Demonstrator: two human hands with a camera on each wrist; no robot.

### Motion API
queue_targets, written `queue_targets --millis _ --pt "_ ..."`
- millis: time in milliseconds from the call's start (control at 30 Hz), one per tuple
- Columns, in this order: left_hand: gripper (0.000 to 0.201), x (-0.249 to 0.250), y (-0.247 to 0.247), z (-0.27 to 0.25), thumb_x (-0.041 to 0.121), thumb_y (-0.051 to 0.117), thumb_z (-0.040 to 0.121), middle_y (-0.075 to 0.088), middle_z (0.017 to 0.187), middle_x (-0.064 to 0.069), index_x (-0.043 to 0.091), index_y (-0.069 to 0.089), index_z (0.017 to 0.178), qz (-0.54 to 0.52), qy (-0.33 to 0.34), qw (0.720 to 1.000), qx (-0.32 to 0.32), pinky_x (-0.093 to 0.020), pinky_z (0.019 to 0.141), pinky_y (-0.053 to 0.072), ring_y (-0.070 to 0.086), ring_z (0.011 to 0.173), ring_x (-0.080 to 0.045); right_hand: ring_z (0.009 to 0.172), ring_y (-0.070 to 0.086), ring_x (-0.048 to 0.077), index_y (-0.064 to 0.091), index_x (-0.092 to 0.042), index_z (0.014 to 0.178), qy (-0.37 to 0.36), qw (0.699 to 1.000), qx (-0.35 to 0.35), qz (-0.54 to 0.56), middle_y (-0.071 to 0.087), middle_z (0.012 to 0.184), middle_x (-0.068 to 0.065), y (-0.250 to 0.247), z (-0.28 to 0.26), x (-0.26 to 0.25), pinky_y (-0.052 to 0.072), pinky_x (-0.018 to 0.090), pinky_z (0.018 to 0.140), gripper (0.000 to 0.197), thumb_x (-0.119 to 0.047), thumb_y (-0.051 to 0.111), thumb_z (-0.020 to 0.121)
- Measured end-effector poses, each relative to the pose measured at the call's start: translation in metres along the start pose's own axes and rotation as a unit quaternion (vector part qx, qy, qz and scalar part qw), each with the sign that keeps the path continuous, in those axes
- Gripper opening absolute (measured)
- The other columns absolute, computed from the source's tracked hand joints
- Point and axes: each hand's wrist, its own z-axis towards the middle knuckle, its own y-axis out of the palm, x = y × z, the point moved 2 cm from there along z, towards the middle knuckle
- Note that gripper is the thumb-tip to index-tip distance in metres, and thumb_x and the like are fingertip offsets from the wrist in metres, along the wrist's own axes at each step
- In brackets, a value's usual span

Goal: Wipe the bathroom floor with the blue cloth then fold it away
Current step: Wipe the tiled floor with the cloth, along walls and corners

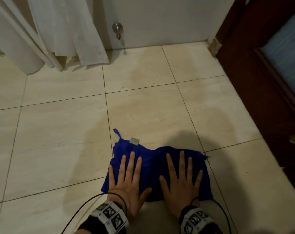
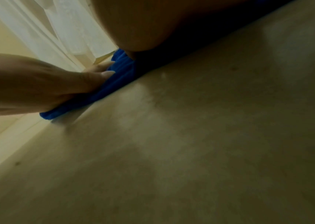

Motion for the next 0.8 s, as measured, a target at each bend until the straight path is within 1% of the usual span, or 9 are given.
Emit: queue_targets --millis 100,233,300,367,433,500,567,700,800 --pt "0.094 0.003 0.002 -0.003 0.073 0.038 0.074 0.028 0.158 -0.009 0.015 0.038 0.148 -0.009 -0.011 1.000 -0.007 -0.064 0.106 0.020 0.030 0.142 -0.035 0.142 0.026 0.036 0.034 -0.031 0.151 0.000 1.000 -0.004 0.004 0.027 0.159 0.011 0.000 0.001 -0.001 0.005 0.058 0.112 0.067 -0.061 0.010 0.096" --pt "0.095 0.005 -0.002 0.003 0.074 0.038 0.075 0.025 0.159 -0.009 0.016 0.035 0.150 -0.012 -0.012 1.000 -0.012 -0.065 0.107 0.018 0.028 0.144 -0.035 0.144 0.020 0.035 0.024 -0.035 0.153 -0.007 1.000 -0.007 0.017 0.020 0.162 0.008 0.001 0.012 0.002 0.003 0.058 0.113 0.074 -0.062 0.033 0.085" --pt "0.093 0.006 -0.008 0.013 0.073 0.037 0.076 0.024 0.160 -0.008 0.016 0.034 0.150 -0.016 -0.009 1.000 -0.009 -0.064 0.108 0.017 0.026 0.144 -0.033 0.149 -0.001 0.029 0.001 -0.044 0.154 -0.009 1.000 0.002 0.017 -0.003 0.165 0.003 -0.006 0.021 0.005 -0.011 0.056 0.113 0.076 -0.067 0.022 0.084" --pt "0.091 0.007 -0.012 0.028 0.073 0.034 0.079 0.023 0.160 -0.007 0.018 0.033 0.151 -0.021 -0.014 1.000 -0.012 -0.063 0.108 0.016 0.024 0.145 -0.032 0.142 -0.031 0.022 -0.031 -0.051 0.141 -0.015 1.000 -0.011 0.021 -0.037 0.156 -0.004 -0.012 0.036 0.009 -0.023 0.056 0.110 0.074 -0.072 0.000 0.078" --pt "0.091 0.008 -0.021 0.047 0.074 0.027 0.081 0.011 0.163 -0.004 0.021 0.020 0.155 -0.032 -0.018 0.999 -0.013 -0.062 0.111 0.010 0.012 0.148 -0.029 0.137 -0.040 0.020 -0.042 -0.052 0.132 -0.008 0.999 -0.038 0.031 -0.049 0.146 -0.007 -0.021 0.054 0.011 -0.023 0.058 0.110 0.070 -0.071 -0.014 0.071" --pt "0.091 0.008 -0.030 0.066 0.077 0.009 0.079 -0.022 0.161 0.002 0.028 -0.014 0.153 -0.031 -0.011 0.999 -0.026 -0.060 0.113 -0.008 -0.019 0.147 -0.024 0.140 -0.037 0.022 -0.043 -0.051 0.130 -0.001 0.998 -0.048 0.027 -0.049 0.146 -0.007 -0.032 0.073 0.012 -0.019 0.060 0.113 0.065 -0.070 -0.015 0.075" --pt "0.089 0.009 -0.037 0.085 0.078 -0.004 0.075 -0.044 0.150 0.005 0.029 -0.035 0.143 -0.026 -0.013 0.999 -0.036 -0.059 0.111 -0.019 -0.036 0.140 -0.022 0.143 -0.033 0.024 -0.039 -0.050 0.134 0.002 0.998 -0.053 0.029 -0.045 0.150 -0.006 -0.040 0.092 0.012 -0.015 0.061 0.114 0.059 -0.068 -0.003 0.090" --pt "0.087 0.013 -0.056 0.121 0.074 0.016 0.089 -0.043 0.150 0.004 0.027 -0.032 0.146 -0.003 -0.013 0.998 -0.057 -0.059 0.113 -0.017 -0.034 0.141 -0.023 0.144 -0.030 0.025 -0.026 -0.048 0.145 -0.003 0.999 -0.039 0.021 -0.039 0.154 -0.004 -0.055 0.129 0.009 -0.014 0.061 0.114 0.060 -0.059 0.011 0.099" --pt "0.087 0.013 -0.067 0.153 0.073 0.018 0.090 -0.040 0.152 0.004 0.028 -0.029 0.148 -0.003 0.001 0.998 -0.055 -0.060 0.113 -0.015 -0.033 0.142 -0.023 0.145 -0.028 0.026 -0.019 -0.045 0.148 -0.014 0.999 -0.030 0.018 -0.034 0.157 -0.003 -0.066 0.164 0.004 -0.014 0.061 0.113 0.060 -0.058 0.014 0.100"
